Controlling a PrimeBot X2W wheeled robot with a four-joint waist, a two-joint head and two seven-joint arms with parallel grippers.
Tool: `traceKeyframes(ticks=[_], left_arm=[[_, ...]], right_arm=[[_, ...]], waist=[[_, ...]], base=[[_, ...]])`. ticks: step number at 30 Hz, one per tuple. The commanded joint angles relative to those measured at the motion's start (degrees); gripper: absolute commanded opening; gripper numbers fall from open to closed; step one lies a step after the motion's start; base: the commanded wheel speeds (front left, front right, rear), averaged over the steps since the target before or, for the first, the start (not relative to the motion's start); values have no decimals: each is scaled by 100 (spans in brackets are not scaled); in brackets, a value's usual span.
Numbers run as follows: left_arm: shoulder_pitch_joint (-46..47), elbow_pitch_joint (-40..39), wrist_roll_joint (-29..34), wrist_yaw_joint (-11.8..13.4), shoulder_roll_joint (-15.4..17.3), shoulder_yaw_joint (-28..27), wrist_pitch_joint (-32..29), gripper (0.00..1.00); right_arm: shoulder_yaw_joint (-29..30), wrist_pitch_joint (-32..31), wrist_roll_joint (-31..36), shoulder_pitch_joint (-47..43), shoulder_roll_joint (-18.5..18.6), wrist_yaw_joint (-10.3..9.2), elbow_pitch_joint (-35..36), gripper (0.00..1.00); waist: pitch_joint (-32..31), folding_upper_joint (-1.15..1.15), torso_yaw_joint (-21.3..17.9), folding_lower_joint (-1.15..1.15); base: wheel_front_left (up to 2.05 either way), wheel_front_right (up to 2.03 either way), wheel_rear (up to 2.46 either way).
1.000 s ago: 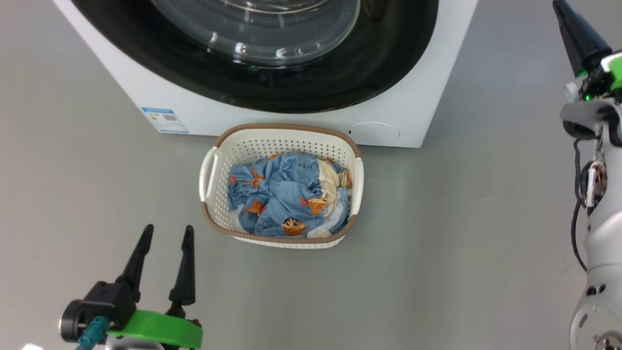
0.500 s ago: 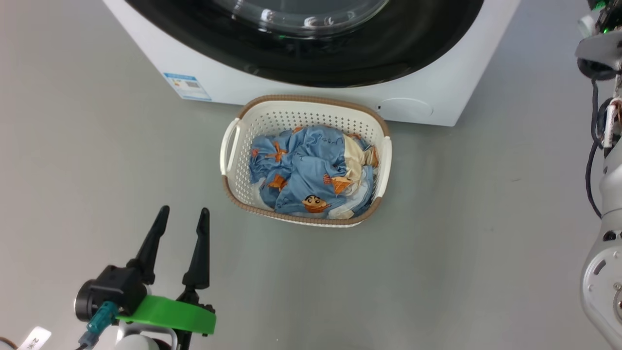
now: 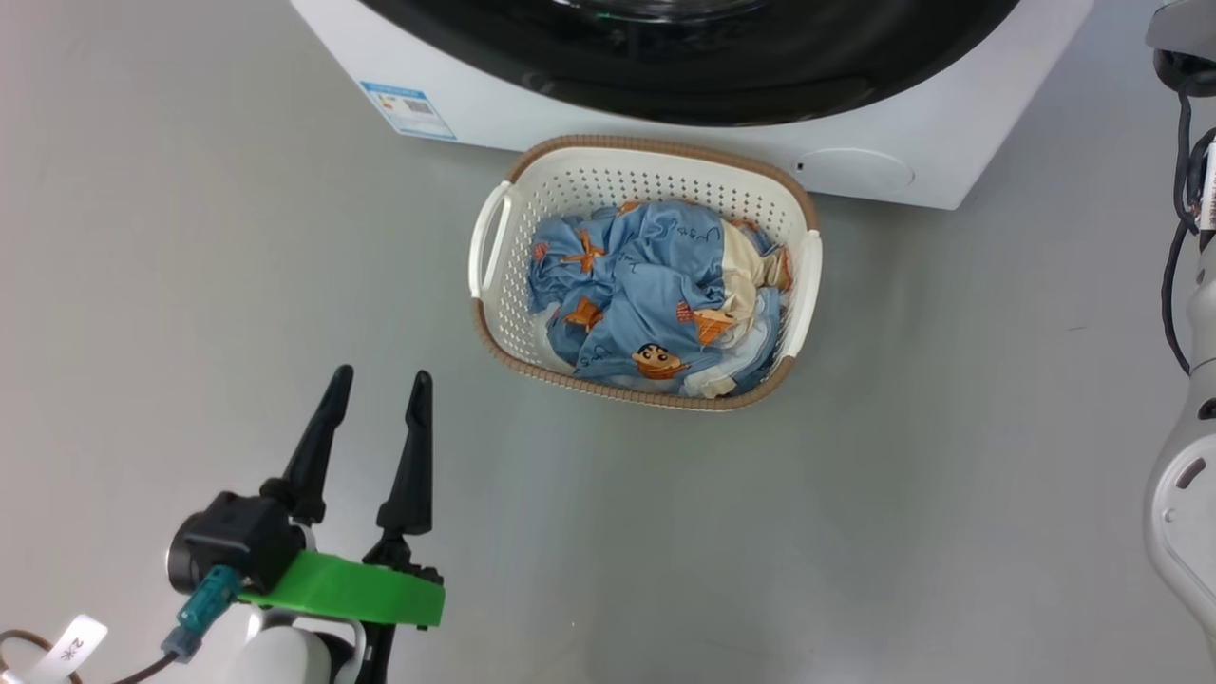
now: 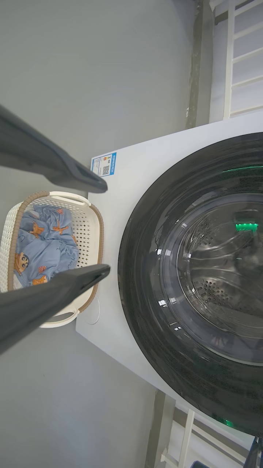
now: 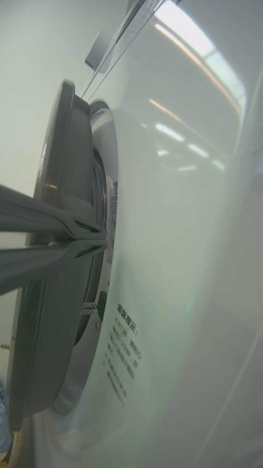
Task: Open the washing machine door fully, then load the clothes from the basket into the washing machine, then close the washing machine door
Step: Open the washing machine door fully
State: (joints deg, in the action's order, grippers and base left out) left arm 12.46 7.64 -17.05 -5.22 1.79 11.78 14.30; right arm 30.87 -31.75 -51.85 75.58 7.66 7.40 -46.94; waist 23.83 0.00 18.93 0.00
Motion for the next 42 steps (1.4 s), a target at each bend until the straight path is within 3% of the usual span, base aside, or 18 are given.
traceKeyframes(ticks=[1,20,26,42], left_arm=[[155,-155,-53,50,109,-152,70,100],[266,-157,-218,113,109,31,70,100],[281,-175,-216,117,109,21,70,100],[279,-235,-149,105,109,-66,70,100]], right_arm=[[-11,-22,132,258,-112,9,109,0],[295,-239,915,617,-333,9,-159,0],[325,-604,954,598,-379,9,-186,0],[72,-2249,586,-183,-473,9,680,0]], waist=[[85,0,76,0],[279,0,228,0],[274,0,207,0],[47,0,104,0]], base=[[0,0,0],[0,0,0],[0,0,0],[0,0,0]])
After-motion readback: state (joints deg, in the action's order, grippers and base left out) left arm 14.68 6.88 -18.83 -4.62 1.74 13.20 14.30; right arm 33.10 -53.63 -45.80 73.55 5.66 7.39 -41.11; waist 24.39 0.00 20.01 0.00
